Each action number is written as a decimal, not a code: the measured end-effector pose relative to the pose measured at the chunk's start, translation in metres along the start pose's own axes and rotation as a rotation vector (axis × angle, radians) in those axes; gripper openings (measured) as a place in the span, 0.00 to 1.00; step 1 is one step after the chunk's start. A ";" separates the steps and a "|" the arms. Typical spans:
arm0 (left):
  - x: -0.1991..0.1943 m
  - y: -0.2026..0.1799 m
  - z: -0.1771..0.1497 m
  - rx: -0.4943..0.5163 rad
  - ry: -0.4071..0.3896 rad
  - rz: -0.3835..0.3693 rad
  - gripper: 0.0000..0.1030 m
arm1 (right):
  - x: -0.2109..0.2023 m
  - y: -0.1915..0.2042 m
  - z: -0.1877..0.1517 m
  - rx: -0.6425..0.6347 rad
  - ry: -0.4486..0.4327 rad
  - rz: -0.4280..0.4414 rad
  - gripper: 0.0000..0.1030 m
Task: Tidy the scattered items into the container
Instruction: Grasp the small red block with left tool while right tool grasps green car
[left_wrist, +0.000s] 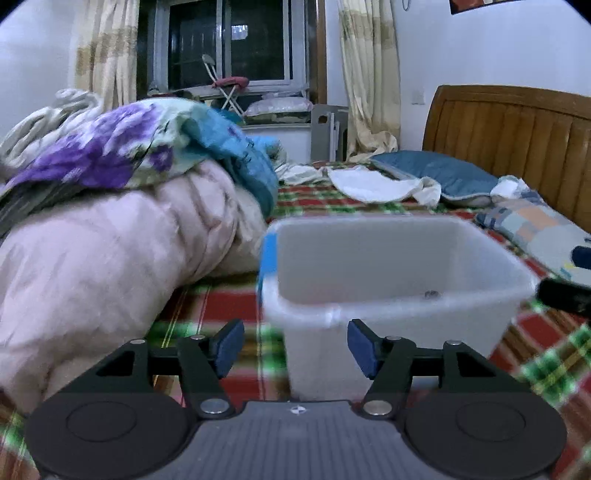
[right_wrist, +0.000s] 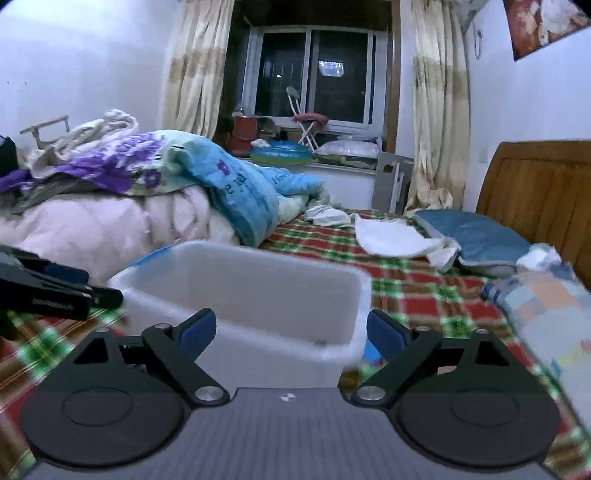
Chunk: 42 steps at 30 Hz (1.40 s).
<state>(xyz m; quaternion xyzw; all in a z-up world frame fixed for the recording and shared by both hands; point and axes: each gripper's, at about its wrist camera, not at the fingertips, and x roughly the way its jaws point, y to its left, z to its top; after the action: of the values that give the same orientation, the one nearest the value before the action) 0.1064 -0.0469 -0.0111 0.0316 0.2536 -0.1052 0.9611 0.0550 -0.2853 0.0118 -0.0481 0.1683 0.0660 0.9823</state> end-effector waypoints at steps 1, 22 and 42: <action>-0.002 0.001 -0.009 -0.010 0.006 -0.002 0.64 | -0.006 0.003 -0.007 0.006 0.008 0.008 0.89; 0.044 -0.024 -0.079 -0.009 0.184 -0.027 0.38 | 0.002 0.032 -0.096 0.008 0.177 0.034 0.81; 0.043 -0.016 -0.078 -0.028 0.178 -0.074 0.28 | 0.030 0.037 -0.106 0.072 0.268 0.064 0.38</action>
<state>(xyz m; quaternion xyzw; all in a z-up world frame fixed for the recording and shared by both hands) 0.1021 -0.0621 -0.1002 0.0178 0.3403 -0.1338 0.9306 0.0430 -0.2579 -0.1003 -0.0157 0.3019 0.0841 0.9495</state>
